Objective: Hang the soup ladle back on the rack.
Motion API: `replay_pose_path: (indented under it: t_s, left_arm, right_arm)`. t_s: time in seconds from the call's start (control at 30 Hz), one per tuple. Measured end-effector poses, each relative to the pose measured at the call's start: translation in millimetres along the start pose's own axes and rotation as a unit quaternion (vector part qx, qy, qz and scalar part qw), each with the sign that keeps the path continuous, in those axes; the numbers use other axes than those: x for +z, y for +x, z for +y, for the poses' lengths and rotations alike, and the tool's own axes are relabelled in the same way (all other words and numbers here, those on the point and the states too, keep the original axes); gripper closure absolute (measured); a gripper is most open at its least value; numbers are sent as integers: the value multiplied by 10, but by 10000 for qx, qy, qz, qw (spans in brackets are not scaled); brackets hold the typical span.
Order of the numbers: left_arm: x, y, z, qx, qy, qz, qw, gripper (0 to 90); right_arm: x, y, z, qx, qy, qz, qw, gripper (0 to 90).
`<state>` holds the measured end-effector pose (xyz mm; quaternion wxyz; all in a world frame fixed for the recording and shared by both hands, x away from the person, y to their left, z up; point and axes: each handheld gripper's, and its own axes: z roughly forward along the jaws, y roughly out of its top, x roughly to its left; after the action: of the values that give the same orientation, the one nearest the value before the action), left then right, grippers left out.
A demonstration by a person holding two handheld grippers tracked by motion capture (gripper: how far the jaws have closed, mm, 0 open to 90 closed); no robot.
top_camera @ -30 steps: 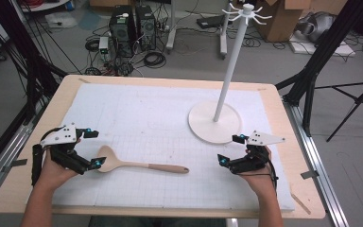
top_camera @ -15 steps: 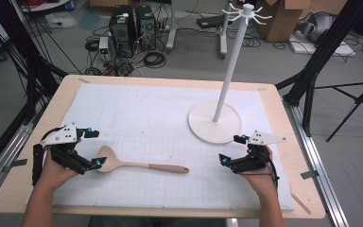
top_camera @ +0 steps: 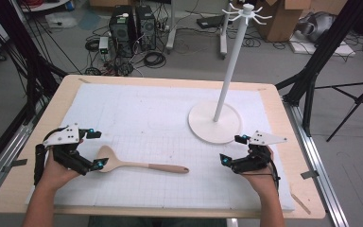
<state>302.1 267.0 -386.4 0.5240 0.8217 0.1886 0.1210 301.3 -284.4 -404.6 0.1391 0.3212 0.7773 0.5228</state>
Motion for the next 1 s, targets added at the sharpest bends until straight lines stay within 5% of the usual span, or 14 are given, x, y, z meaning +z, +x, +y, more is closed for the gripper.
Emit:
replay_pose_path:
  t_s: [0.23,0.67,1.0]
  left_arm:
    - [24,-4,102,112,38,-51,9999,17]
    - [343,-62,397,377,398,-406,9977,17]
    - [693,-153,454,534,931,-747,9914,17]
  right_arm:
    - [-8,-20,-10,27,-25,-12,10000,3]
    - [19,-36,-30,67,64,17,10000,3]
    - [32,-41,-33,76,104,18,9999,3]
